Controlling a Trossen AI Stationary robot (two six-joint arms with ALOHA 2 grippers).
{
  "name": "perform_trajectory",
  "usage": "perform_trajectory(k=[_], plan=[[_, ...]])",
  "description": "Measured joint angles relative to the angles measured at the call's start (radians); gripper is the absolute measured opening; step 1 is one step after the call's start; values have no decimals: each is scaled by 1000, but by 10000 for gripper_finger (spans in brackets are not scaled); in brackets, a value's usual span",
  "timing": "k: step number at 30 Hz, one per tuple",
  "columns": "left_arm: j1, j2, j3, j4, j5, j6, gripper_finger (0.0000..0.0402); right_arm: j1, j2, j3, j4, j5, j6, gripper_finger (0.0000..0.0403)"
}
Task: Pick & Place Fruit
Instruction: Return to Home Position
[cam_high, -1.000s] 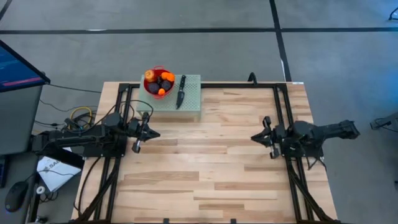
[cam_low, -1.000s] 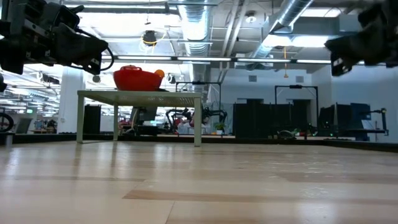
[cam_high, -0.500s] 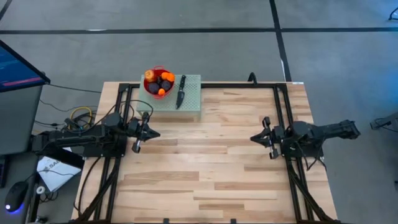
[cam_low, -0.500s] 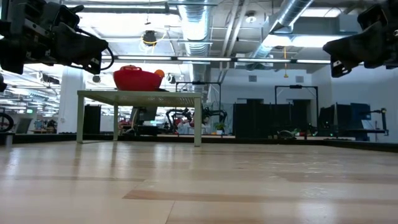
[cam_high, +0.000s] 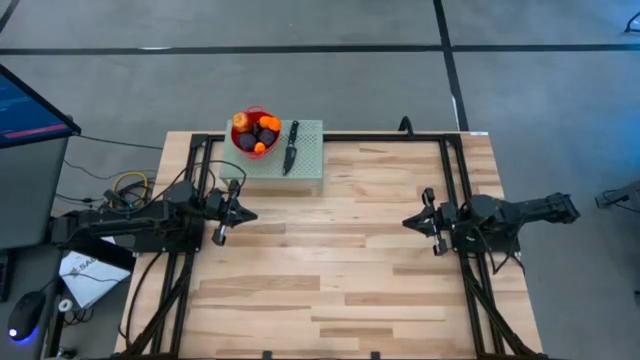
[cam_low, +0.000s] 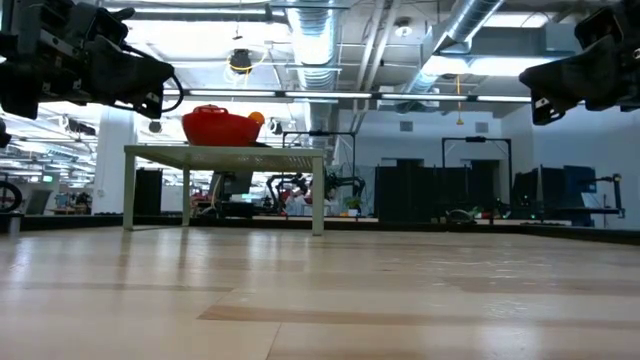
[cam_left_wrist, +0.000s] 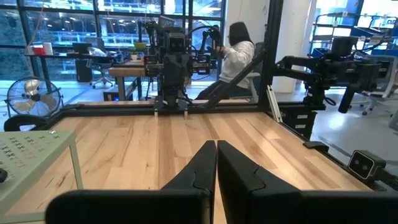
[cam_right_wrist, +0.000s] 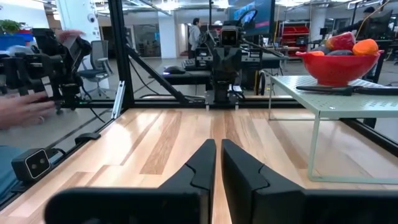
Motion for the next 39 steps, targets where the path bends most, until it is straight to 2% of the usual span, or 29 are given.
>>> perform_trajectory(k=[2,6,7,9,12,17,20,23,27,30,39], plan=[[-9,-5,0,-4,0,-42,8,0,0,0,0,0,0,22],[-102,-87,0,3,2,-287,8,0,0,0,0,0,0,25],[-127,-120,0,-19,4,-283,8,0,0,0,0,0,0,25],[-168,-185,0,-70,-17,-174,8,0,0,0,0,0,0,24],[-210,-259,0,-126,-173,-65,8,0,0,0,0,0,0,22],[-235,-299,0,-189,-497,-51,8,0,0,-1,0,0,0,20],[-237,-322,0,-277,-589,-51,8,0,0,-1,0,0,0,22],[-237,-374,0,-375,-582,-46,8,0,1,-1,0,0,0,22],[-223,-381,1,-396,-454,9,8,0,1,-1,0,0,0,20],[-218,-380,1,-400,-404,-2,8,0,1,-1,0,0,0,20],[-200,-381,1,-401,-396,-25,8,0,1,-1,0,0,0,23]])
